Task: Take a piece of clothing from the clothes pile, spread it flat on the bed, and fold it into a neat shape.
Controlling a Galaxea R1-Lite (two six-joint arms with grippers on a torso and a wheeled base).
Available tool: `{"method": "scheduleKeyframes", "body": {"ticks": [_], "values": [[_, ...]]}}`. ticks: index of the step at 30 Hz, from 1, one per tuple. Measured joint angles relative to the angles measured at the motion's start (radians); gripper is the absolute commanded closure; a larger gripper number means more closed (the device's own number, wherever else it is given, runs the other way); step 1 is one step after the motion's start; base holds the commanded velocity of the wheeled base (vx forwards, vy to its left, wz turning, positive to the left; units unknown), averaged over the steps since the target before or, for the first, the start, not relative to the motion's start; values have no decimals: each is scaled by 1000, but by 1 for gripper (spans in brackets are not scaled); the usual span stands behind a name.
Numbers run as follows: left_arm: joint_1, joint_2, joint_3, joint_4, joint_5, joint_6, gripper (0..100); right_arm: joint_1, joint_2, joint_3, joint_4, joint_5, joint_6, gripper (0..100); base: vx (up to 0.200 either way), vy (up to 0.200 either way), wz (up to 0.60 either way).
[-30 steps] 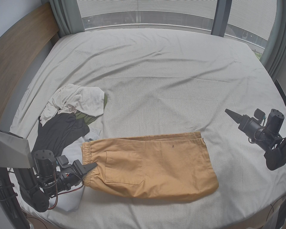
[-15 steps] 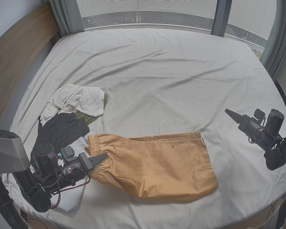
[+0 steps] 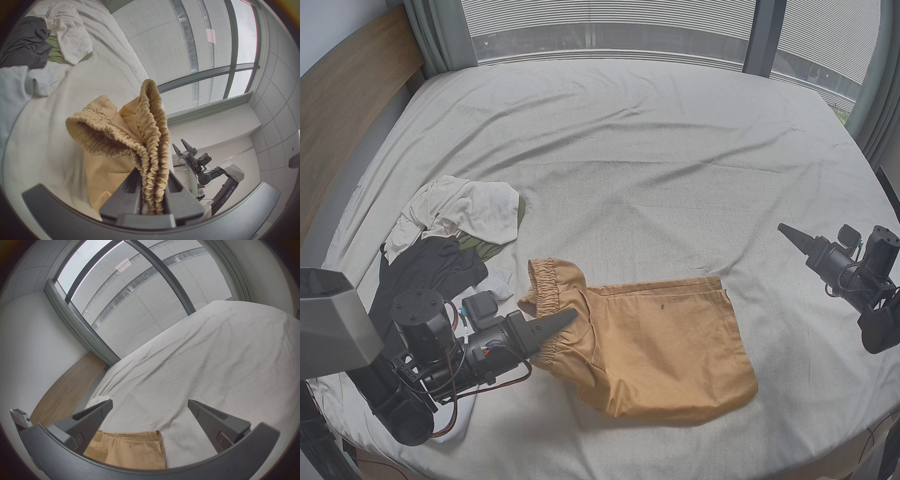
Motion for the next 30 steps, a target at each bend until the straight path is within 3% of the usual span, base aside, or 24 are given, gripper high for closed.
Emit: {"method": "scheduleKeyframes", "body": {"ticks": [18, 30], "values": [[-138, 75, -110, 0, 10, -1, 100, -18, -33, -19, 2, 13, 4, 0, 0, 0, 0], [-184, 149, -193, 1, 10, 1, 100, -12, -52, -15, 4, 13, 3, 0, 0, 0, 0]]}}
